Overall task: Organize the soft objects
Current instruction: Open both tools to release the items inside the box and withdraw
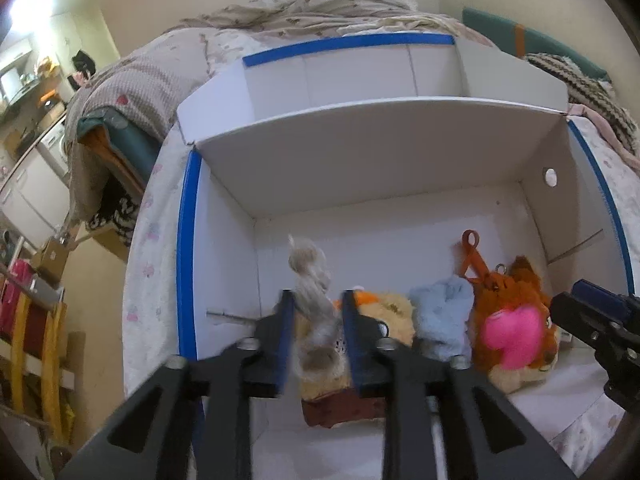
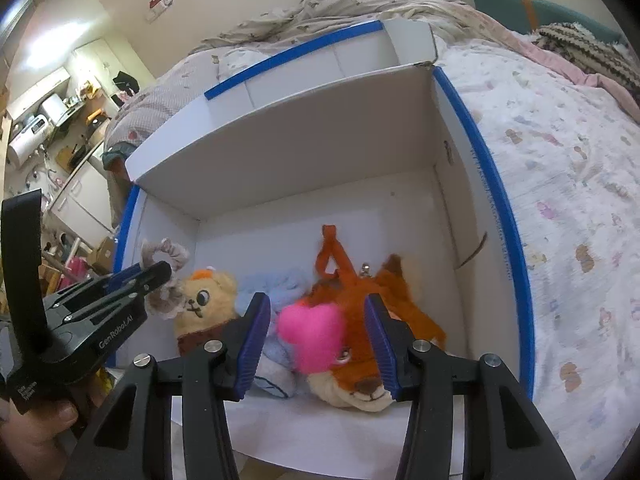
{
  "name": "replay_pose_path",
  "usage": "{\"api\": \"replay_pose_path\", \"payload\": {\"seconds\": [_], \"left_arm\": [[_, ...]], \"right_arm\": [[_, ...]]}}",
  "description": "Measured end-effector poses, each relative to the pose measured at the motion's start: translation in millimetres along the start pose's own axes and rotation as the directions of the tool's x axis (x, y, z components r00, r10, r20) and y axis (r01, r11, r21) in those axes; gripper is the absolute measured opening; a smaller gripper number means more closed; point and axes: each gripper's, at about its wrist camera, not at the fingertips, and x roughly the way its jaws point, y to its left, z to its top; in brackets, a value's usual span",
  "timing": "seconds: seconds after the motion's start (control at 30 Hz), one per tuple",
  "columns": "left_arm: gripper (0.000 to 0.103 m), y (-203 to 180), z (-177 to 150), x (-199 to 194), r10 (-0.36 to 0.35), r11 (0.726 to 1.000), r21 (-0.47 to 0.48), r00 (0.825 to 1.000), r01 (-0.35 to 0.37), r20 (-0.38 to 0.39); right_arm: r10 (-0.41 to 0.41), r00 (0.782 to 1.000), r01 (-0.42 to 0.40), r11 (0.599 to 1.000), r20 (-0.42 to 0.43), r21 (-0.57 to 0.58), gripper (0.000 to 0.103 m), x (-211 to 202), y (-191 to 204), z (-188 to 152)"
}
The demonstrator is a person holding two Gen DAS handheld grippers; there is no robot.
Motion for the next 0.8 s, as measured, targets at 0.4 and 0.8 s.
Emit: {"api": "replay_pose_path", "payload": {"seconds": [0.4, 0.8], "left_arm": [[0.066, 8.4, -2.0, -21.0, 0.01, 0.999, -0.041, 1.0, -0.009, 0.015], [0.066, 38.4, -33.7, -64.2, -0.034, 0.999, -0.032, 0.998, 0.035, 0.046]], "right_arm": [[0.059, 0.997, -0.061, 0.997, 0.053, 0.043, 0.103, -23.8, -6.2, -3.1], [0.027, 0.997, -0.025, 0.999, 0.069, -0.025, 0.103, -59.8, 5.2, -37.5]]}}
